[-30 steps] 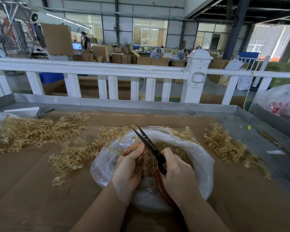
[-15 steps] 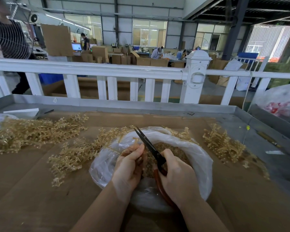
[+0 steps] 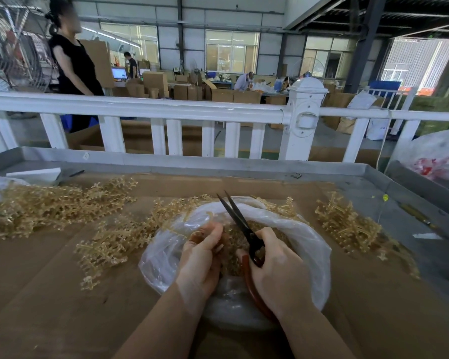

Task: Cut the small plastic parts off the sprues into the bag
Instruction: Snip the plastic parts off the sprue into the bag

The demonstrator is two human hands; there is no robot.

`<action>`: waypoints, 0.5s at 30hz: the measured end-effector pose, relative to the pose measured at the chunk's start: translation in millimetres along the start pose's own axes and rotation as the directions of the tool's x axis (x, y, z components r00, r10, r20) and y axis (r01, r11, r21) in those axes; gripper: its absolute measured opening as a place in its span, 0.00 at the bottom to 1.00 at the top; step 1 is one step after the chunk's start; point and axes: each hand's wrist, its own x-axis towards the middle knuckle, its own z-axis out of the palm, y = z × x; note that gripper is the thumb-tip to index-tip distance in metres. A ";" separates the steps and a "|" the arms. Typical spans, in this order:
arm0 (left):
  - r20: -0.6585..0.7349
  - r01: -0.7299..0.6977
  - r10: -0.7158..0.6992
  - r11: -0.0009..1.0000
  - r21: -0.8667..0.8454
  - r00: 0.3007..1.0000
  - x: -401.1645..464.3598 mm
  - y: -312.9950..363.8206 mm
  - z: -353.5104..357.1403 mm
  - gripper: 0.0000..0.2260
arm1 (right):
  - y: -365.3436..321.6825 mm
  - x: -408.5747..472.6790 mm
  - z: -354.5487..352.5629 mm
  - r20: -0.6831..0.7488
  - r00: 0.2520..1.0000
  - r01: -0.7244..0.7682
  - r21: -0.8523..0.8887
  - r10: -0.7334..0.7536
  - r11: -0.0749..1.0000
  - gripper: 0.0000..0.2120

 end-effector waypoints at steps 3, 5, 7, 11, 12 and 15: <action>0.012 -0.002 0.002 0.999 -0.050 1.000 2.6 -2.8 1.6 0.10 | 0.7 0.8 -1.4 -0.036 0.998 -0.046 0.071 0.049 0.996 0.10; 0.019 -0.037 0.037 0.999 0.013 0.999 1.9 -3.8 2.1 0.13 | 0.6 1.6 -2.9 -0.060 0.995 -0.070 0.132 0.078 0.989 0.11; 0.057 -0.075 0.071 0.995 0.060 0.996 -0.7 -4.4 2.6 0.14 | 0.6 3.0 -3.9 -0.064 0.993 -0.088 0.177 0.100 0.980 0.11; 0.110 -0.075 0.064 0.991 0.107 0.992 -3.6 -6.1 3.2 0.14 | 2.9 9.3 -5.3 -0.024 0.988 -0.143 0.252 0.153 0.957 0.10; 0.133 -0.081 0.065 0.990 0.116 0.989 -2.9 -7.0 2.6 0.15 | 4.0 11.2 -5.6 -0.003 0.985 -0.165 0.278 0.173 0.946 0.09; 0.210 -0.112 0.081 0.983 0.143 0.974 -3.0 -8.2 2.4 0.13 | 7.0 16.9 -6.2 0.031 0.972 -0.227 0.342 0.231 0.912 0.08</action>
